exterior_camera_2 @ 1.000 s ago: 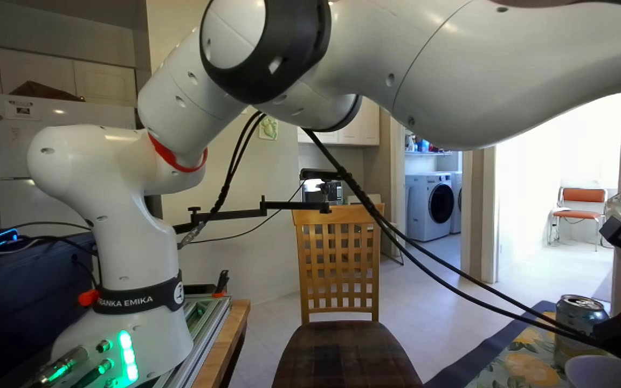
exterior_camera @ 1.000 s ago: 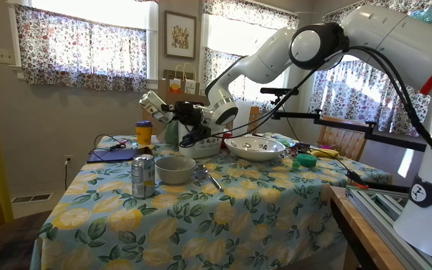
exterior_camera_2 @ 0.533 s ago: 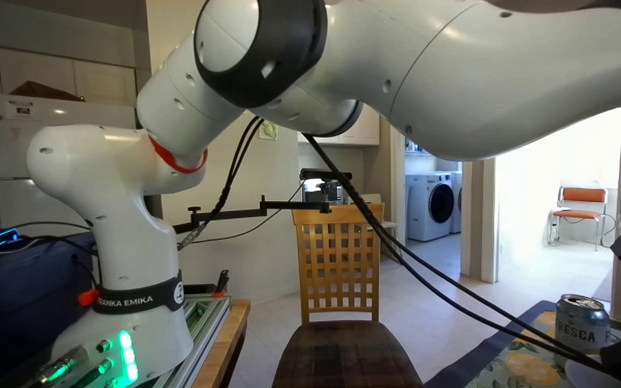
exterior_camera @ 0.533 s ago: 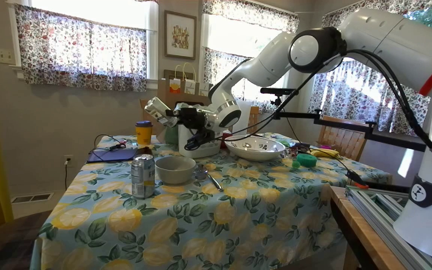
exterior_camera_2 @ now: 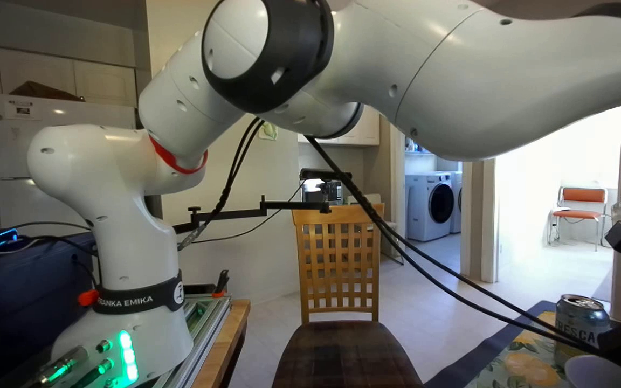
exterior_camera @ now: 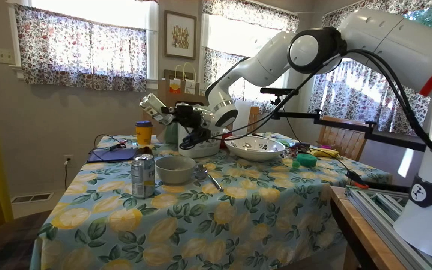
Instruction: Put some of the contents of the clear glass container into the bowl on the left
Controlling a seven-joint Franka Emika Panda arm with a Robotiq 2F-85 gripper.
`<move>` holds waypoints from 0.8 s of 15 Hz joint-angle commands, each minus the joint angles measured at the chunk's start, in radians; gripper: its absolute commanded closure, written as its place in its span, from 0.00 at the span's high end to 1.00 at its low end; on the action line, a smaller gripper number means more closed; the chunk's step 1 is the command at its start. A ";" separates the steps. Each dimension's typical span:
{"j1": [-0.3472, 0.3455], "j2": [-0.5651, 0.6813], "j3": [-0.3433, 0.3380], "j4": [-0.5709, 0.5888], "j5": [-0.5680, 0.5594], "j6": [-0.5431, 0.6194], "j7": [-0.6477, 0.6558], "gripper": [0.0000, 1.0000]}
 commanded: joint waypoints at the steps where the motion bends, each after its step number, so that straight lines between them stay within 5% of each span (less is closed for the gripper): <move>1: -0.010 0.024 0.014 0.048 0.025 -0.017 0.030 0.25; 12: -0.003 0.019 0.022 0.063 0.026 -0.043 0.020 0.25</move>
